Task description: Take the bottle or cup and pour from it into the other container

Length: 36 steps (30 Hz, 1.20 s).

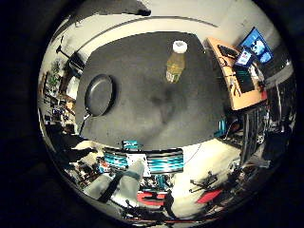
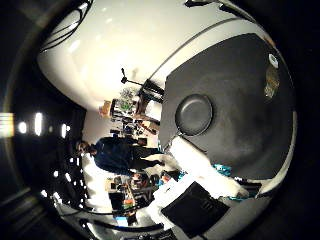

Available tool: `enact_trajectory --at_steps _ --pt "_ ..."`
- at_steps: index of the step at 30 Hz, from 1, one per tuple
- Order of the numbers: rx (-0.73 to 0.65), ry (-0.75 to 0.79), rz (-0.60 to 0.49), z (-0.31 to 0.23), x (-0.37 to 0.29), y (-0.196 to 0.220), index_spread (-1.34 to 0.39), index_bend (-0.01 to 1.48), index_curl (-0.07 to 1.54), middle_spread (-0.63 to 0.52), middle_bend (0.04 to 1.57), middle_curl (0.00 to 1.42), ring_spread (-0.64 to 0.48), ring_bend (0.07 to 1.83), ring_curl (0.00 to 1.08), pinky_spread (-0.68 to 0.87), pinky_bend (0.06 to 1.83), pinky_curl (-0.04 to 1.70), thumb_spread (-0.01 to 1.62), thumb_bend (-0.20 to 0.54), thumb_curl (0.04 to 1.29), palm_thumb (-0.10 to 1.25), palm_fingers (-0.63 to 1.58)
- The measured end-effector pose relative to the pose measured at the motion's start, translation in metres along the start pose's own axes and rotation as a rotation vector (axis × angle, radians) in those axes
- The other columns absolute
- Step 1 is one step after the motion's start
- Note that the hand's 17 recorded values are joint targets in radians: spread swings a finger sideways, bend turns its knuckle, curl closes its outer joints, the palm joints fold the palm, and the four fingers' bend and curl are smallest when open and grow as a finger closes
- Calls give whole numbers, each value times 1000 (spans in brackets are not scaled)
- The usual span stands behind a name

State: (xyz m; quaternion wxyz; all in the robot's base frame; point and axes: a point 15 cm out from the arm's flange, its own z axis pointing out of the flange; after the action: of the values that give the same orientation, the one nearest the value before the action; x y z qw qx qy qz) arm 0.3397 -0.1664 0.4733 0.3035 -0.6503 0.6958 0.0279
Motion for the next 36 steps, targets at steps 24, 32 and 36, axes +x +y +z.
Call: enact_trajectory --at_steps 24,32,36 --pt "264 -231 156 4 159 -4 -236 156 262 31 393 359 120 609 227 435 975 -5 1067 -24 363 593 138" --pt "263 -275 194 20 186 4 -237 156 266 37 397 352 132 605 218 429 964 -5 1067 -24 361 593 129" --pt "269 -303 215 32 206 2 -237 156 268 36 395 353 133 604 217 429 954 -4 1067 -24 361 593 127"
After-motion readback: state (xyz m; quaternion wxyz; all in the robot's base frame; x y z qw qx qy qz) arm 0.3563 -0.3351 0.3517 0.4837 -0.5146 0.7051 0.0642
